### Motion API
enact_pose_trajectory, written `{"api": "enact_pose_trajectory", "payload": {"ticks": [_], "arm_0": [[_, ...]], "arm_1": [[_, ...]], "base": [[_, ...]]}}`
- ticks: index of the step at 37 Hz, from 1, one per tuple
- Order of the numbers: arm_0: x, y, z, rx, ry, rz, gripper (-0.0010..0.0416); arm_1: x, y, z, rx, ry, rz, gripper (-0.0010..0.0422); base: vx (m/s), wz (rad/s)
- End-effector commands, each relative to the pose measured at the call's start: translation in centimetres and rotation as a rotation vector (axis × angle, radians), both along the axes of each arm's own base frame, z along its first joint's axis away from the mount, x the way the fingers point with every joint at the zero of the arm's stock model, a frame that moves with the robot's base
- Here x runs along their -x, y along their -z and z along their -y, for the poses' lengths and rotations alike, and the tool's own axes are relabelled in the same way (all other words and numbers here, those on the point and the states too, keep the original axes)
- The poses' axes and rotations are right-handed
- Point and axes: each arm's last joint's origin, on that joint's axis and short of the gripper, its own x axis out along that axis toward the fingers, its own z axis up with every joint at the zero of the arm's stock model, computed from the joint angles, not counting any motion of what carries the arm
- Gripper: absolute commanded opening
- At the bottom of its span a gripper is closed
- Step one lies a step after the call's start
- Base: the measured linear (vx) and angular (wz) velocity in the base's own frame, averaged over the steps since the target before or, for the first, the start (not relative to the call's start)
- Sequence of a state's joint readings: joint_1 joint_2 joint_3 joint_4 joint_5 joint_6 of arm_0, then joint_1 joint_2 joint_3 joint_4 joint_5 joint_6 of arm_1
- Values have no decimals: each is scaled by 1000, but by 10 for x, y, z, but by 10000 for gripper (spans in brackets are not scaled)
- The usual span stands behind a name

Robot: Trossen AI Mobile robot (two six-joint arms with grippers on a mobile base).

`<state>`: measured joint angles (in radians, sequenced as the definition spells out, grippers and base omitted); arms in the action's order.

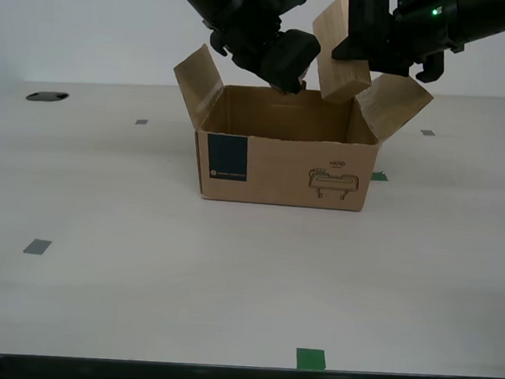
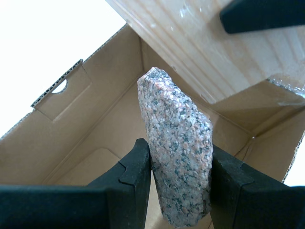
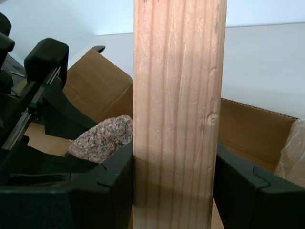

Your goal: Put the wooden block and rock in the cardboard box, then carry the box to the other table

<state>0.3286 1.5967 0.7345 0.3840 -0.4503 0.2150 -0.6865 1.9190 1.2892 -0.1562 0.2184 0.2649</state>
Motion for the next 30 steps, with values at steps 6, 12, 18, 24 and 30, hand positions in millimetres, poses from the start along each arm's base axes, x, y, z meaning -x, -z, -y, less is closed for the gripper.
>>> {"api": "enact_pose_trajectory", "payload": {"ticks": [6, 12, 18, 24, 30], "arm_0": [[0, -1, 0, -4, 0, 1, 70], [0, -1, 0, -4, 0, 1, 90], [0, -1, 0, -3, 0, -1, 96], [0, 0, 0, -2, 0, -5, 96], [0, 0, 0, -1, 1, -4, 114]], "arm_1": [[0, -2, 0, 4, -1, -2, 1], [0, -1, 0, 9, -14, -17, 40], [0, -1, 0, 10, -20, -23, 96], [0, -1, 0, 9, -22, -28, 146], [0, -1, 0, 9, -22, -29, 191]], "base": [[0, 0], [0, 0], [0, 0], [0, 0], [0, 0]]}}
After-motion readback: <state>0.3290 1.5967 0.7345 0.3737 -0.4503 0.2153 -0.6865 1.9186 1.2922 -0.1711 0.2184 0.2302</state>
